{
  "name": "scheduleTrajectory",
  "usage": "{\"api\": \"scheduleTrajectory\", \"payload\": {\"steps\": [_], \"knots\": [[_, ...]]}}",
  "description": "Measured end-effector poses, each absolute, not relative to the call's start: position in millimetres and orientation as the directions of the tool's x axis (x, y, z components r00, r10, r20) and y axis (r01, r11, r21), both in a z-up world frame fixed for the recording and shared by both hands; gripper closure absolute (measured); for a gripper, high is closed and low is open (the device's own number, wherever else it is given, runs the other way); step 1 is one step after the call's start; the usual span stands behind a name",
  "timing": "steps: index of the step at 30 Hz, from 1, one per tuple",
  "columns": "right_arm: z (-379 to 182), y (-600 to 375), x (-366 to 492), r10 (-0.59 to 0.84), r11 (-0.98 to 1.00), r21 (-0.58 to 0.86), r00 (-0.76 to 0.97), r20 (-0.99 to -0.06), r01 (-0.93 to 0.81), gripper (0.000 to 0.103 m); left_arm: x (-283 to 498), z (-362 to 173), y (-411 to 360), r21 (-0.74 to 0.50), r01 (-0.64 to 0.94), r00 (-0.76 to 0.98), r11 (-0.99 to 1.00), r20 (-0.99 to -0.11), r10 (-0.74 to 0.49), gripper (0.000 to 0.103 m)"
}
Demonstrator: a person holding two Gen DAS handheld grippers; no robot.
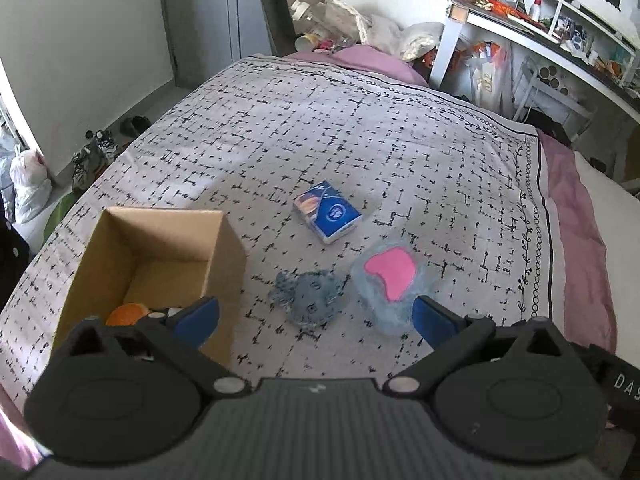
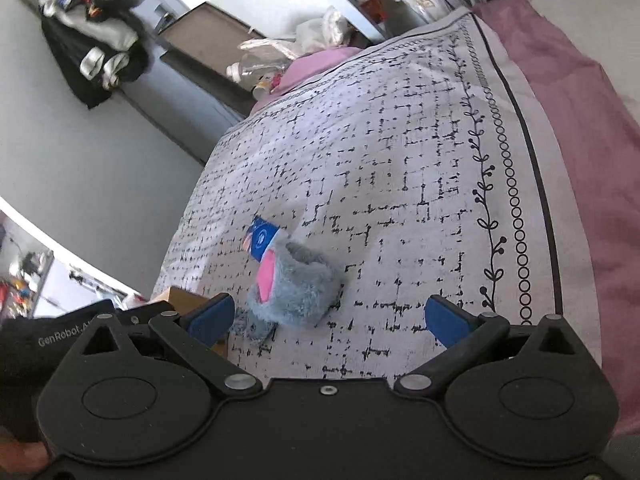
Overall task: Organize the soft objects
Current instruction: 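Grasp the grey plush's pink ear with the left tool while the right tool grasps its body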
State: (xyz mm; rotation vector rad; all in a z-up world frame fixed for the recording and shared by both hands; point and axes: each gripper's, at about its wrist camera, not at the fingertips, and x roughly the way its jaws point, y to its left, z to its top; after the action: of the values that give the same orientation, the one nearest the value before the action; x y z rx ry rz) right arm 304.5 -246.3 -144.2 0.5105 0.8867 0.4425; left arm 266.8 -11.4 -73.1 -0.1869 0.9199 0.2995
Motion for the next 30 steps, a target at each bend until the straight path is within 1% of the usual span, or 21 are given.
{"api": "scheduleTrajectory", "payload": {"steps": [4, 7, 9, 11, 13, 14, 17, 19, 22, 25, 27, 30], "knots": [[-153, -261, 314, 0.568, 0.765, 0.637, 0.570, -0.593, -0.099, 0.001, 280, -79, -23, -0.021, -0.323, 0.564, 0.946, -0.807, 0.174, 0.002], [-166, -268, 323, 0.612, 0.715, 0.697, 0.537, -0.581, -0.060, 0.006, 287, -82, -31, -0.014, -0.318, 0.576, 0.948, -0.797, 0.182, 0.003], [-171, -270, 326, 0.625, 0.702, 0.710, 0.525, -0.578, -0.054, 0.008, 292, -84, -37, -0.013, -0.307, 0.587, 0.952, -0.790, 0.178, 0.004], [-175, -271, 327, 0.630, 0.696, 0.716, 0.521, -0.576, -0.051, 0.011, 298, -87, -42, -0.017, -0.299, 0.592, 0.954, -0.788, 0.172, 0.008], [-179, -272, 330, 0.638, 0.685, 0.728, 0.514, -0.574, -0.036, 0.014, 304, -91, -47, -0.022, -0.293, 0.594, 0.956, -0.788, 0.163, 0.014], [-182, -273, 332, 0.643, 0.677, 0.736, 0.509, -0.572, -0.028, 0.015, 306, -93, -49, -0.023, -0.290, 0.595, 0.957, -0.788, 0.161, 0.015], [-189, -276, 337, 0.656, 0.660, 0.751, 0.493, -0.572, -0.006, 0.015, 315, -98, -57, -0.020, -0.276, 0.602, 0.961, -0.783, 0.157, 0.023], [-192, -277, 339, 0.663, 0.649, 0.761, 0.487, -0.568, 0.003, 0.015, 321, -101, -61, -0.033, -0.265, 0.603, 0.964, -0.785, 0.139, 0.033], [-197, -278, 343, 0.671, 0.640, 0.768, 0.478, -0.567, 0.014, 0.015, 330, -106, -67, -0.048, -0.249, 0.606, 0.967, -0.787, 0.117, 0.041], [-201, -279, 345, 0.675, 0.634, 0.773, 0.472, -0.567, 0.022, 0.015, 337, -110, -73, -0.061, -0.237, 0.605, 0.970, -0.790, 0.098, 0.048], [-204, -279, 347, 0.677, 0.631, 0.775, 0.468, -0.568, 0.027, 0.016, 342, -114, -75, -0.072, -0.232, 0.602, 0.970, -0.794, 0.085, 0.049], [-207, -278, 350, 0.683, 0.627, 0.778, 0.459, -0.569, 0.031, 0.021, 348, -121, -77, -0.074, -0.231, 0.592, 0.970, -0.802, 0.080, 0.051]]}}
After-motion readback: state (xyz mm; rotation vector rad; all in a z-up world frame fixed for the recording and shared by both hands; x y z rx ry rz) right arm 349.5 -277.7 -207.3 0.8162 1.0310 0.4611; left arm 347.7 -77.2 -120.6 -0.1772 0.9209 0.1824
